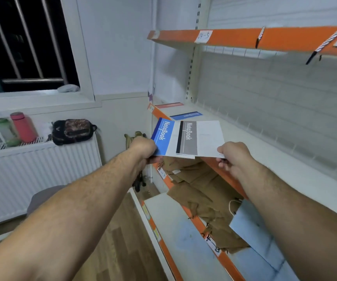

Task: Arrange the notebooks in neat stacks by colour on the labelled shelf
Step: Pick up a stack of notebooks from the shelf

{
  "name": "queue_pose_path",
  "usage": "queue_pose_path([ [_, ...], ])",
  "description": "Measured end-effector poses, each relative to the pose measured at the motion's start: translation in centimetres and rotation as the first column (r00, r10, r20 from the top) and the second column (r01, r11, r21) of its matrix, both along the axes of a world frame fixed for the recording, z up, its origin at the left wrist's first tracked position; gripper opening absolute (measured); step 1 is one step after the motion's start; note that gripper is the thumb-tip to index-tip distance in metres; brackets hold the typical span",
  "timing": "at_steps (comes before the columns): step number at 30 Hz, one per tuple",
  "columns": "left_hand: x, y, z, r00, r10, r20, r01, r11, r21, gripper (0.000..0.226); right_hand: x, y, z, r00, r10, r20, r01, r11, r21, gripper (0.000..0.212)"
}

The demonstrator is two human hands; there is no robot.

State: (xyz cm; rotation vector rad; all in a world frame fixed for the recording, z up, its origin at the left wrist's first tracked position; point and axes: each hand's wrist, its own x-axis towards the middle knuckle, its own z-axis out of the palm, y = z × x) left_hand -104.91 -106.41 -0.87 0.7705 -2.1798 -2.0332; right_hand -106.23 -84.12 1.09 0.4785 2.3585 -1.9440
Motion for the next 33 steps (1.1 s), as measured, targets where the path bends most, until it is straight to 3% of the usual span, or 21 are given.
queue_pose_path([
  [12, -17.7, -9.9, 0.9, 0.985, -0.172, 0.034, 0.174, 0.983, -0.052, 0.012, -15.1, -8.5, 0.1, 0.988, -0.152, 0.019, 0.152, 0.988, -0.040, 0.010],
  [26, -36.1, -8.5, 1.6, 0.944, -0.328, 0.047, 0.330, 0.925, -0.188, 0.006, -30.8, -7.2, 0.1, 0.962, -0.274, -0.013, 0.272, 0.960, -0.060, 0.013],
  [33, -42.3, -5.4, 0.8, 0.875, -0.468, 0.125, 0.481, 0.868, -0.123, 0.016, -33.7, -5.0, -0.6, 0.909, -0.417, -0.003, 0.416, 0.909, -0.034, 0.009],
])
